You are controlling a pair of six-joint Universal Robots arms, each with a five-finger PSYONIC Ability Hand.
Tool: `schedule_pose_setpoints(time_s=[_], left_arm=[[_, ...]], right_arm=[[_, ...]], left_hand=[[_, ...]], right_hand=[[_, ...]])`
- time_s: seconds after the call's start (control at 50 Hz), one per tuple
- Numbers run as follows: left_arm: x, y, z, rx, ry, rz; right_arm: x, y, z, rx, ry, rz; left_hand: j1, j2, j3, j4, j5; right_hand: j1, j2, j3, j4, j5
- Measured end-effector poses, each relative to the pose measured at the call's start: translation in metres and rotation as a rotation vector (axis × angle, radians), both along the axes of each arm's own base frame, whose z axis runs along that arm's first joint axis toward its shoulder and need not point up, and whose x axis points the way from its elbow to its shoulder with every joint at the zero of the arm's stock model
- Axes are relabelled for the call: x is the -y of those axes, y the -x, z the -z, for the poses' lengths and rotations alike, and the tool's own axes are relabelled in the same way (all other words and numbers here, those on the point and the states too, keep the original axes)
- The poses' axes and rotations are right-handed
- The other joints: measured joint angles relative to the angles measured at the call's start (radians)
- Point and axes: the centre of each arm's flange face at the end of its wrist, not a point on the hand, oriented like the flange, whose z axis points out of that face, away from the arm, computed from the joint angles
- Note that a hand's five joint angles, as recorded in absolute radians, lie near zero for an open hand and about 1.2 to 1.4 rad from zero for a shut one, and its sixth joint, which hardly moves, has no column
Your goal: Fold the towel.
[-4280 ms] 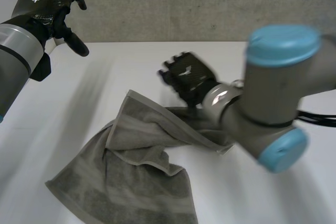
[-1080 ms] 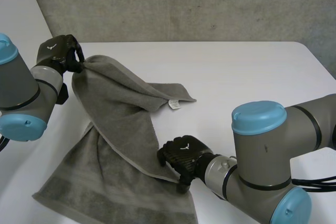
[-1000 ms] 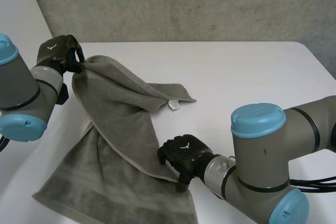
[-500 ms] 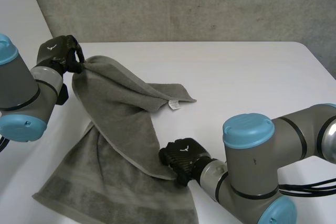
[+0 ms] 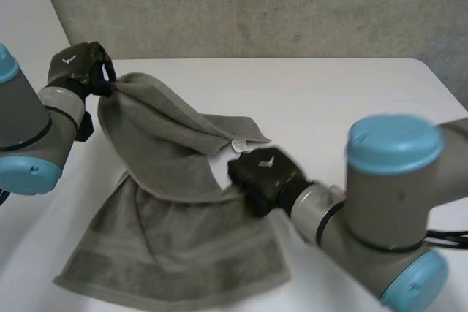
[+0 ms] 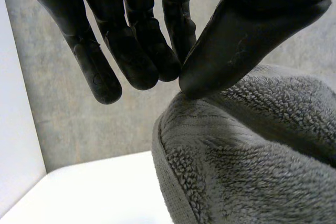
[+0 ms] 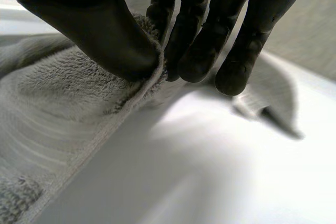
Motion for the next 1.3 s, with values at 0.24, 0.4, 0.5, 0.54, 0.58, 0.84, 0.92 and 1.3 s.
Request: schedule_pose_setpoints(time_s=[0.24,0.4,0.5,0.54,0.58,0.84,0.92,1.3], left_arm=[[-0.048,0.008,-0.085,-0.059,0.031,0.077],[-0.065,0.009,-0.121,-0.197,0.028,0.132],[-0.057,0.011,-0.117,-0.225,0.012,0.137],[-0.048,0.013,-0.105,-0.223,-0.015,0.132],[-0.037,0.015,-0.09,-0.216,-0.048,0.125],[0.045,0.038,-0.06,-0.228,0.039,0.117],[0.06,0.04,-0.111,-0.28,0.248,0.107],[0.058,-0.002,-0.154,-0.349,0.466,-0.049]], right_arm=[[0.051,0.05,-0.108,0.012,0.235,0.091],[0.061,0.055,-0.155,0.064,0.361,0.101],[0.07,0.051,-0.155,0.05,0.382,0.094],[0.08,0.046,-0.145,0.011,0.384,0.084],[0.088,0.041,-0.133,-0.041,0.387,0.07],[0.154,-0.011,-0.109,-0.193,0.619,0.138],[0.172,-0.026,-0.122,-0.147,0.742,0.219],[0.172,-0.012,-0.2,0.039,0.957,0.331]], left_hand=[[0.01,0.0,0.001,0.001,0.002],[0.011,0.001,0.002,0.003,0.004],[0.011,0.001,0.002,0.003,0.004],[0.011,0.001,0.002,0.003,0.005],[0.011,0.001,0.002,0.003,0.005],[0.011,0.001,0.002,0.003,0.005],[0.011,0.001,0.002,0.003,0.005],[0.011,0.001,0.002,0.003,0.005]], right_hand=[[0.0,0.0,0.005,0.0,0.0],[0.004,0.0,0.006,0.0,0.0],[0.005,0.0,0.006,0.0,0.0],[0.005,0.0,0.006,0.0,0.0],[0.005,0.0,0.006,0.0,0.0],[0.009,0.0,0.006,0.0,0.0],[0.013,0.0,0.006,0.0,0.004],[0.014,0.0,0.006,0.0,0.004]])
